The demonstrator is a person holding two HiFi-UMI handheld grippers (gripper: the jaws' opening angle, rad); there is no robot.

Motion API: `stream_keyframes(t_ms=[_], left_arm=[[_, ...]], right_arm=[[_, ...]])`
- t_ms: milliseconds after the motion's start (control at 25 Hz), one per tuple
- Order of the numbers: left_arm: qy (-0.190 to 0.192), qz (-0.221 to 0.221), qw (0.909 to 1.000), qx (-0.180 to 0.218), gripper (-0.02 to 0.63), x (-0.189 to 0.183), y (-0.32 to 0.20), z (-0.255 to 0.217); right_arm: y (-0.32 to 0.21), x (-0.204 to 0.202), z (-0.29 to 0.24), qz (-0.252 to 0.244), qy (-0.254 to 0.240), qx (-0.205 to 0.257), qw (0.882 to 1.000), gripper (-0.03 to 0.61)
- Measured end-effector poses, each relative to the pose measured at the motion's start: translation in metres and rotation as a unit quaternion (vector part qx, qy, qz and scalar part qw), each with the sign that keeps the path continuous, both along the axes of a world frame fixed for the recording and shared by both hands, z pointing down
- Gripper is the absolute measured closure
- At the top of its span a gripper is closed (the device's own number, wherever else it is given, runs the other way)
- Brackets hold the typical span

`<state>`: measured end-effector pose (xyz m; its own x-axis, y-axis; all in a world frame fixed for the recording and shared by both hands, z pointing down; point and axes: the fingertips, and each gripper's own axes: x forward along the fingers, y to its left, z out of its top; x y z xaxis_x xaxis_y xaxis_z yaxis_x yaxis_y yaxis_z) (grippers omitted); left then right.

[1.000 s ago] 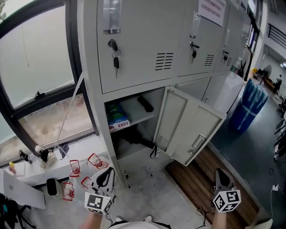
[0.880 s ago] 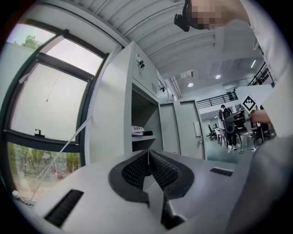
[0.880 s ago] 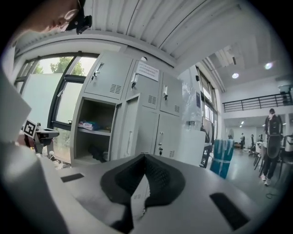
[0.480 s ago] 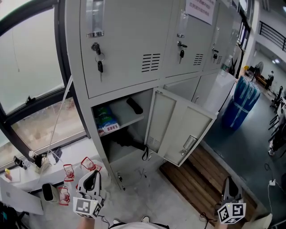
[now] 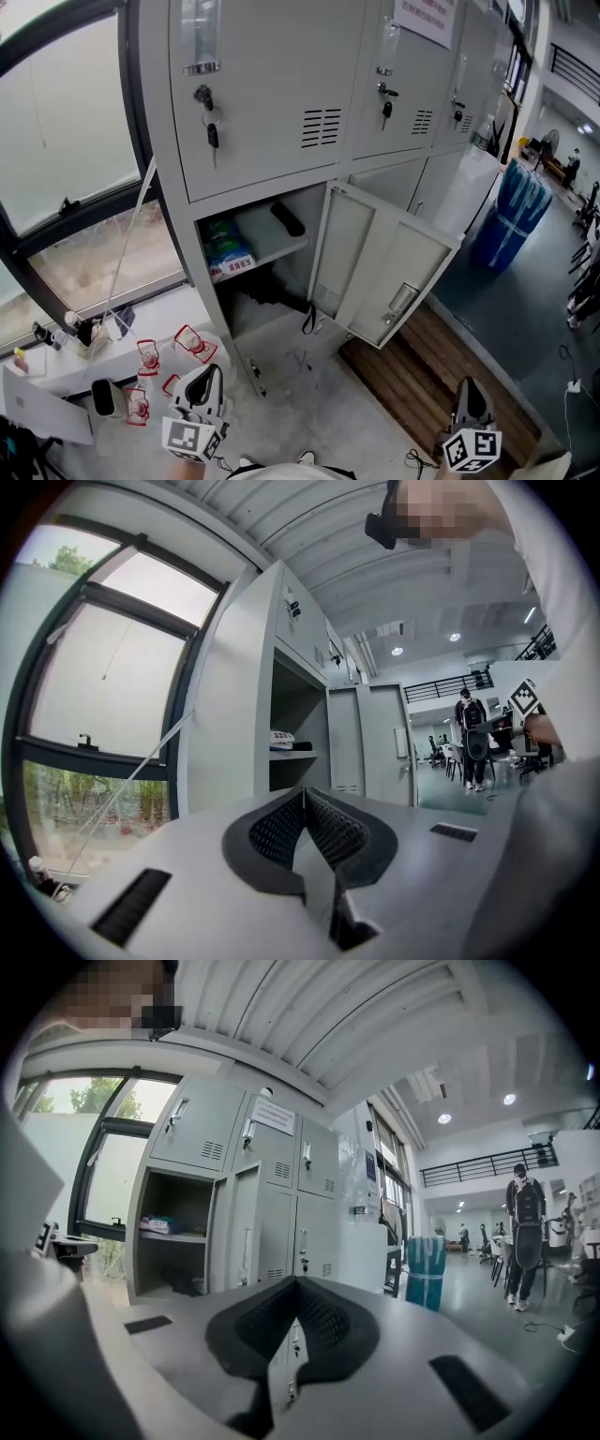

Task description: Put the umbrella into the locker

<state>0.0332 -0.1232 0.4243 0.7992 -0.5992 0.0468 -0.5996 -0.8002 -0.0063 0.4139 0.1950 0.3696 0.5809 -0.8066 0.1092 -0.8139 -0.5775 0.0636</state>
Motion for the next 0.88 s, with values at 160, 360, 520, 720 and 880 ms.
stream_keyframes(t_ms=[160, 360, 520, 720, 880], left_arm=[[0.000, 0.007, 1.0000, 0.005, 0.586, 0.007, 0.005, -0.002], [-0.002, 0.007, 1.0000, -0.003, 0.586, 0.005, 0.007, 0.003], [0.002, 0.007, 0.9999, -0.015, 0.586, 0.005, 0.007, 0.007], [0.000, 0.010, 0.9999, -0.010, 0.586, 0.007, 0.008, 0.007], [-0.002, 0.011, 0.9999, -0.013, 0.586, 0.008, 0.008, 0.008]], right_arm=[[-0.010, -0.003, 0.005, -0.007, -0.008, 0.000, 1.000, 0.560], [-0.016, -0.006, 0.008, -0.013, -0.008, -0.003, 1.000, 0.560], [-0.022, -0.009, 0.014, -0.017, -0.014, -0.004, 1.000, 0.560], [-0.029, -0.015, 0.018, -0.027, -0.018, -0.006, 0.999, 0.560], [-0.026, -0.017, 0.021, -0.027, -0.022, -0.006, 0.999, 0.560]])
